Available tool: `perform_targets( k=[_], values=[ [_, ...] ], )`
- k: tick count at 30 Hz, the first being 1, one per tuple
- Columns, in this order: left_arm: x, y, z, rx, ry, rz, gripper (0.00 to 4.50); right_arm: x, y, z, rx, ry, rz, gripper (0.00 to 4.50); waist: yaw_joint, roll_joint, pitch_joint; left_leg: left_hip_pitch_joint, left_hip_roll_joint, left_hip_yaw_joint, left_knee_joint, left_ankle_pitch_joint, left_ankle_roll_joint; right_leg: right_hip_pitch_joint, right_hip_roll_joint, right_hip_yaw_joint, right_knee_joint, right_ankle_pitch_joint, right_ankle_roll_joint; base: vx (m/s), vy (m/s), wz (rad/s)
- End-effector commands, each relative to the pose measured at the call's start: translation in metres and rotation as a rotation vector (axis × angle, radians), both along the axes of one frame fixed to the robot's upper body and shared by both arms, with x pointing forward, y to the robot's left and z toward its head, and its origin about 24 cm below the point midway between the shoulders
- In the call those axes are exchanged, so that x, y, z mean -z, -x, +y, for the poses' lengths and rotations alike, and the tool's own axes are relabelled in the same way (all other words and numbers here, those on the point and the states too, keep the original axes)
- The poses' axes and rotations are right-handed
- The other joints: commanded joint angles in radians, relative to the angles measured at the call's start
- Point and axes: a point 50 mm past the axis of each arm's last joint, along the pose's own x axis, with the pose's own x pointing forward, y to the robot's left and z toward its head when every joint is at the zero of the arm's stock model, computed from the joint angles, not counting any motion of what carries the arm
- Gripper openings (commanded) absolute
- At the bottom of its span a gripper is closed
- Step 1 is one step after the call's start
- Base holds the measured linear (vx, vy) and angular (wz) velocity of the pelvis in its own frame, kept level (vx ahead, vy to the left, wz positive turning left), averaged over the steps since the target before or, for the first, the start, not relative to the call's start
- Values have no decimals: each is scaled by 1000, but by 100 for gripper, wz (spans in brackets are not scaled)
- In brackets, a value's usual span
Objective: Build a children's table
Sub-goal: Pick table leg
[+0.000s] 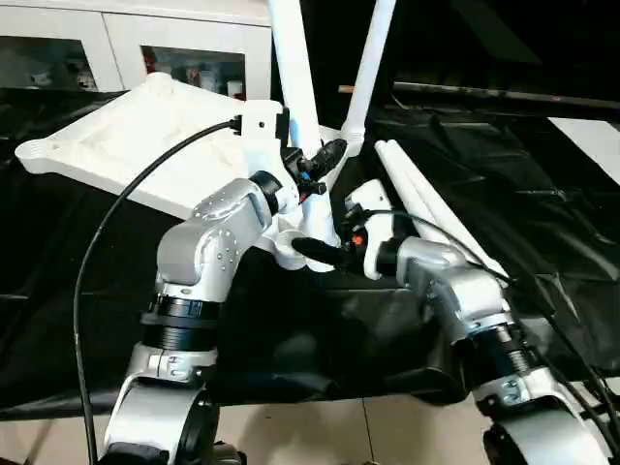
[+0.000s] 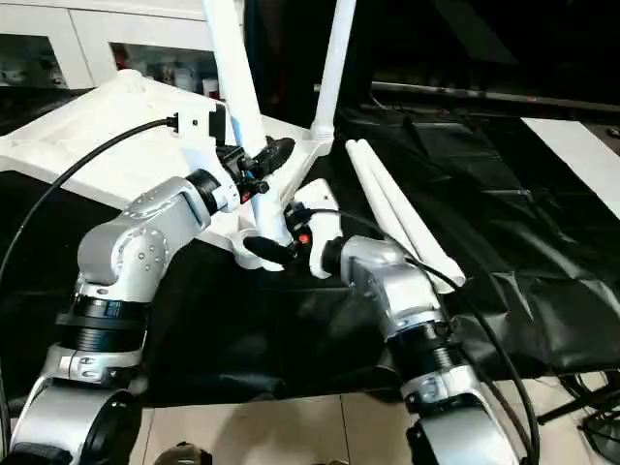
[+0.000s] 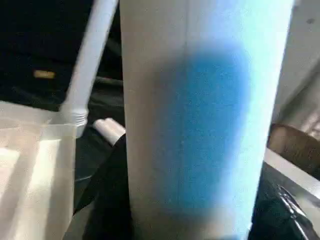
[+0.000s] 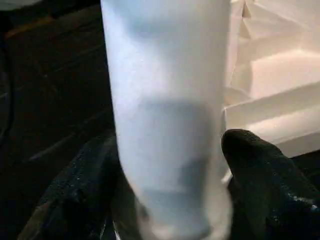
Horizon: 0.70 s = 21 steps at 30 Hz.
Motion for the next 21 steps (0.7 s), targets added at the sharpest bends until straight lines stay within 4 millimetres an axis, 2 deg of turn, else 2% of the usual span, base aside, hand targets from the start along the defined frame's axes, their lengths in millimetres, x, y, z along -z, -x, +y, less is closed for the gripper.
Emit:
perform_targets(
  k=[1,7,13,15,16,17,21],
  values=[
    [-16,3,-9,103,31,-41,185,-16,-3,-12,-29,14,-55,360,1,18,-82,24,20,-14,-69,-237,-41,54,-43,35,-66,-198,-158,0,0,0],
    [-21,6,-9,221,97,-5,185,-28,2,-30,-120,0,-44,363,1,14,-81,22,18,-12,-65,-225,-21,57,-44,35,-65,-194,-182,0,0,0],
    [-21,13,-7,339,85,2,185,-33,5,-31,-196,10,-40,363,-3,13,-81,24,19,-12,-64,-224,-16,55,-43,34,-67,-217,-186,0,0,0],
    [-21,13,-7,339,75,-1,185,-34,7,-30,-218,8,-36,363,-2,10,-81,23,20,-12,-64,-219,-17,55,-43,34,-65,-215,-185,0,0,0],
    [-20,13,-6,338,69,-3,185,-34,7,-30,-225,7,-35,363,-2,5,-81,24,21,-11,-64,-219,-17,54,-44,34,-67,-218,-185,0,0,0],
    [-20,12,-6,337,61,-5,185,-35,8,-29,-234,6,-33,363,0,7,-81,25,21,-12,-64,-219,-18,54,-44,34,-65,-220,-185,0,0,0],
    [-20,13,-6,356,19,-30,185,-35,8,-27,-254,10,-28,363,1,2,-81,22,21,-11,-64,-210,-18,54,-46,35,-66,-237,-173,0,0,0]
  ],
)
